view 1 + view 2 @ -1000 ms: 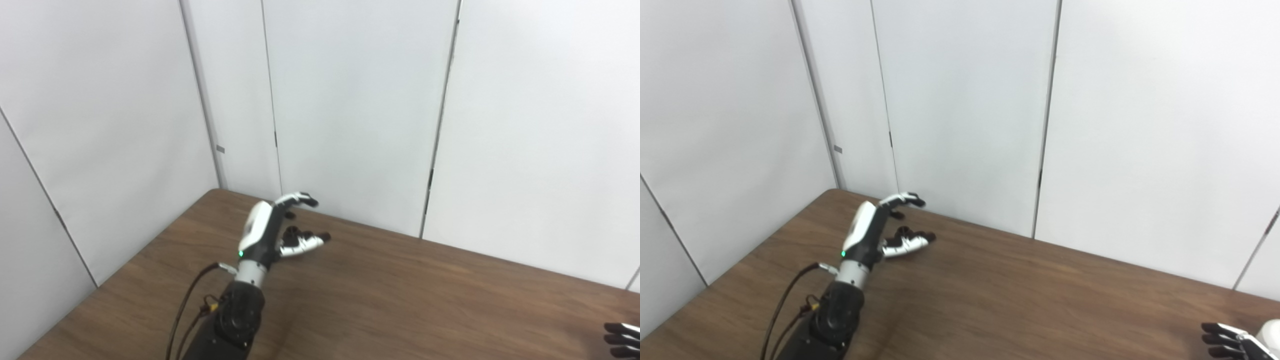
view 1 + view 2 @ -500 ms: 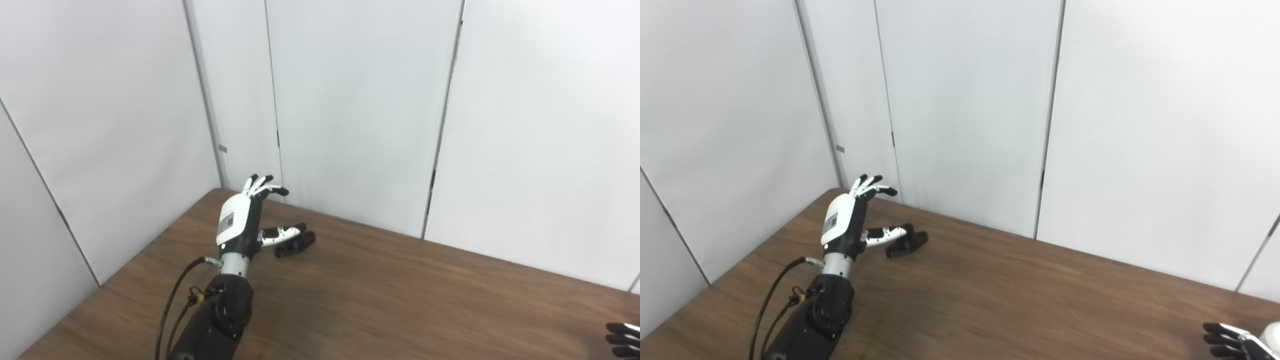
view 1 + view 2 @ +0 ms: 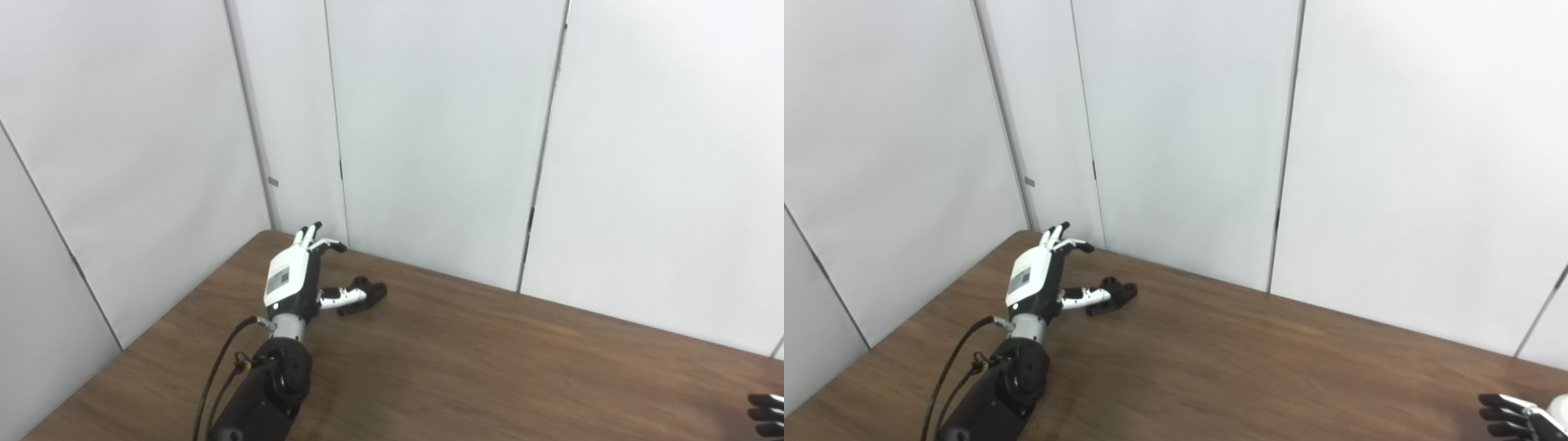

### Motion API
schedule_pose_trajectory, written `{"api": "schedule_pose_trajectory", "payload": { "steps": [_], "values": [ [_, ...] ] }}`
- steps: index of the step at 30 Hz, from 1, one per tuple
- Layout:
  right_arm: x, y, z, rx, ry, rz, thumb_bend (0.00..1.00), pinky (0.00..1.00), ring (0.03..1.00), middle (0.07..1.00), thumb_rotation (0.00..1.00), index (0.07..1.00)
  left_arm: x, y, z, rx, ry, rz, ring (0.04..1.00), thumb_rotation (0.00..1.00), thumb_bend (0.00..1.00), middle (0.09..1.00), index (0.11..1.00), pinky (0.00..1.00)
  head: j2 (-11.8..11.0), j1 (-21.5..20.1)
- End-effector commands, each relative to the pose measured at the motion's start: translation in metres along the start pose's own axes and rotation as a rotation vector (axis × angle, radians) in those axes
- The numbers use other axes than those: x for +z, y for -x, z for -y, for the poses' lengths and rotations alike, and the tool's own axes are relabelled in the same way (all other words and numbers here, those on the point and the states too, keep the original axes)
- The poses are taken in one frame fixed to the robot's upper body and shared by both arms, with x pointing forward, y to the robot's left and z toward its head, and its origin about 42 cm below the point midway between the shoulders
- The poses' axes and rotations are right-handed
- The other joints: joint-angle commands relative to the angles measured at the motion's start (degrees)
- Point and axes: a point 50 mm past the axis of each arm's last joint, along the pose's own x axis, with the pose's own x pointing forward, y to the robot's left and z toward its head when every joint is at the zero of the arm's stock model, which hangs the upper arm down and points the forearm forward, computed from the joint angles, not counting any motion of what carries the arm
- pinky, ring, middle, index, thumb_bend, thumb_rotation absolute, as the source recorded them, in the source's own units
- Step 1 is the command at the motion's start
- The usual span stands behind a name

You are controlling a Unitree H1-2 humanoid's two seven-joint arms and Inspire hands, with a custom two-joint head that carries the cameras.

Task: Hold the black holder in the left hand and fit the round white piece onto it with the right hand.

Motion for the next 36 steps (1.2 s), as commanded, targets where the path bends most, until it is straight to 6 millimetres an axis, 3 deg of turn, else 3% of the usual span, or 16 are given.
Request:
{"api": "schedule_pose_trajectory", "payload": {
  "steps": [1,22,36],
  "values": [
    [0.012,-0.010,0.014,-0.038,0.012,0.060,0.62,0.55,0.613,0.655,0.00,0.679,0.010,-0.022,-0.019,0.060,-0.027,0.040,1.000,0.42,1.00,0.993,0.710,0.98,0.0,-0.1],
    [0.011,-0.006,0.018,-0.036,0.017,0.062,0.62,0.55,0.609,0.644,0.00,0.667,-0.005,-0.023,0.008,0.021,-0.049,-0.024,1.000,0.37,1.00,0.988,0.668,0.95,0.7,-0.4],
    [0.011,-0.004,0.018,-0.030,0.030,0.064,0.63,0.55,0.607,0.643,0.00,0.668,-0.006,-0.031,0.003,0.029,-0.051,-0.052,1.000,0.34,1.00,0.981,0.679,0.96,1.0,-0.6]
  ]
}}
